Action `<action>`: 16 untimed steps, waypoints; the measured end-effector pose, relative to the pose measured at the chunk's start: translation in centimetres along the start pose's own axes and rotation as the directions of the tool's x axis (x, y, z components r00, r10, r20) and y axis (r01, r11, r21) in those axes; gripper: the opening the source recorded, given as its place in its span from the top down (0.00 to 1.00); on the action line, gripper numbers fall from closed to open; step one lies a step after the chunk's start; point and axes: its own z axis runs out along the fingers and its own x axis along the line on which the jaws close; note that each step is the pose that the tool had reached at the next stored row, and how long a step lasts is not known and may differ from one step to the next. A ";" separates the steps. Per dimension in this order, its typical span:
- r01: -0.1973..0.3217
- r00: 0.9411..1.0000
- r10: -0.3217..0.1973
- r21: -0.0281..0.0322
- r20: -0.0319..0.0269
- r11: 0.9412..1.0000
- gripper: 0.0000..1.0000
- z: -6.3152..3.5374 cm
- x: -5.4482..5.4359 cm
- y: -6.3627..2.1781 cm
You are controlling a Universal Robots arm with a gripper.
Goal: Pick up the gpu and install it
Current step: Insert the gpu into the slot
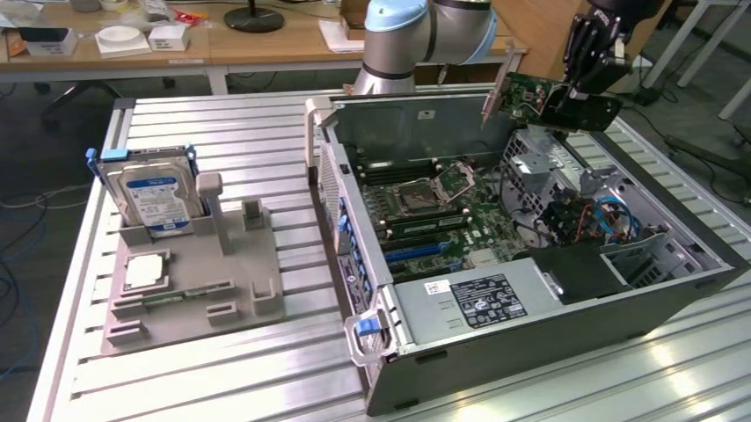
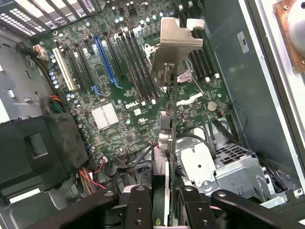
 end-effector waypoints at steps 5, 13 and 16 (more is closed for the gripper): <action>0.000 1.000 0.000 0.000 0.000 1.000 0.73 0.00 0.0 0.00; 0.002 1.000 -0.002 0.000 0.000 1.000 0.73 0.00 0.0 0.00; 0.017 1.000 -0.017 -0.001 0.000 1.000 0.73 0.00 0.0 0.00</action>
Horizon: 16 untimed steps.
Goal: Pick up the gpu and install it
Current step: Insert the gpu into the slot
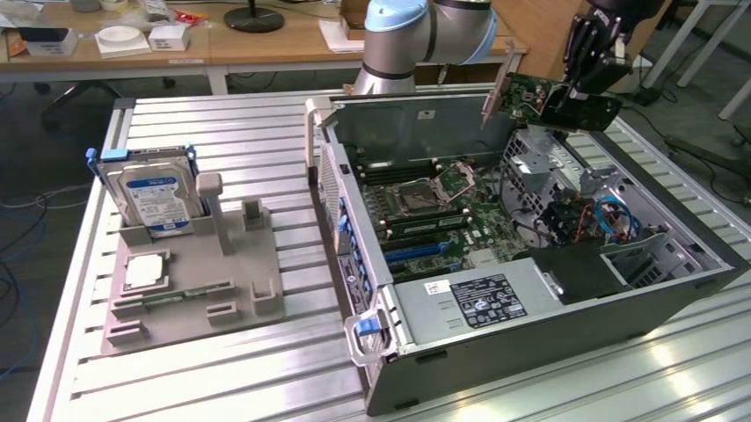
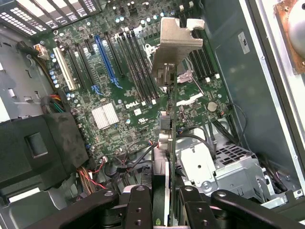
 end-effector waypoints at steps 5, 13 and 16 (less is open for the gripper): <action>0.084 0.996 -0.084 -0.002 0.000 0.996 0.73 0.00 0.0 0.00; 0.171 0.985 -0.171 -0.004 0.000 0.985 0.73 0.01 0.2 0.37; 0.180 0.984 -0.180 -0.004 0.000 0.984 0.73 0.01 0.4 0.91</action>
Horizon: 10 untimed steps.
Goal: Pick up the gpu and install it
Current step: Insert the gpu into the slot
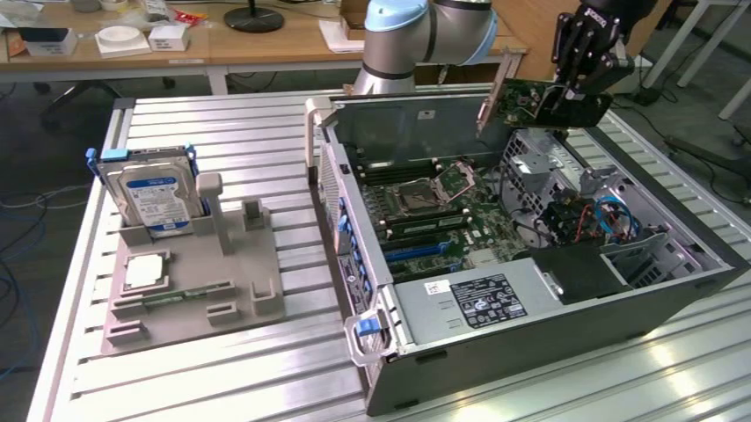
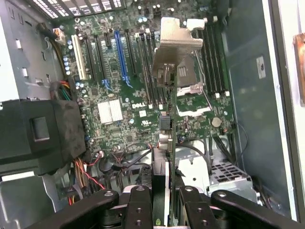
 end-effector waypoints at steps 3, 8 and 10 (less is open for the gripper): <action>0.008 1.000 -0.008 0.000 0.000 1.000 0.73 0.00 0.1 0.61; 0.020 1.000 -0.020 0.000 0.000 1.000 0.73 0.00 0.4 1.75; 0.024 1.000 -0.024 -0.001 0.000 1.000 0.73 0.01 0.5 2.33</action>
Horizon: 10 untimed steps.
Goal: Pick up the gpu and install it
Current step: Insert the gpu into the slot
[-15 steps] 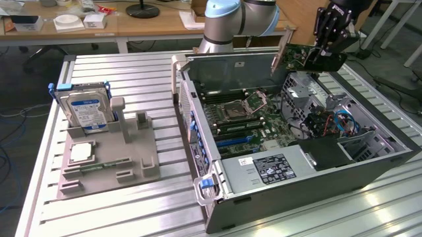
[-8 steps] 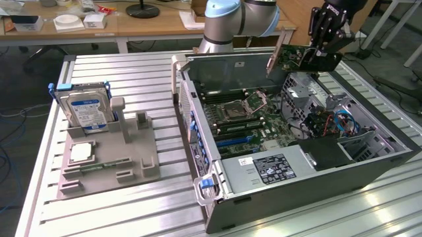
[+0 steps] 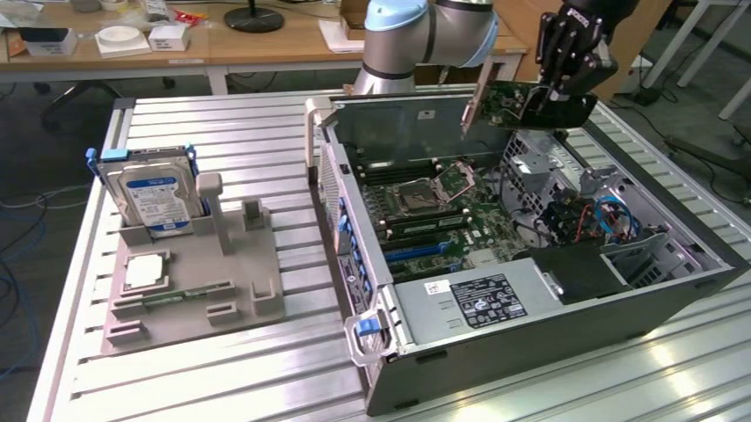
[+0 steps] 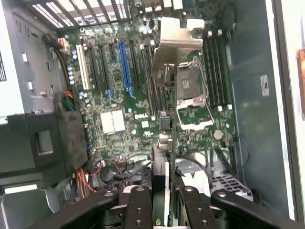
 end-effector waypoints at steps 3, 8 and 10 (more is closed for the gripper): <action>0.005 1.000 -0.005 0.000 0.000 1.000 0.73 0.00 0.2 0.86; 0.015 1.000 -0.015 0.000 0.000 1.000 0.73 0.03 0.4 2.07; 0.023 1.000 -0.023 0.000 0.000 1.000 0.73 0.05 0.4 2.39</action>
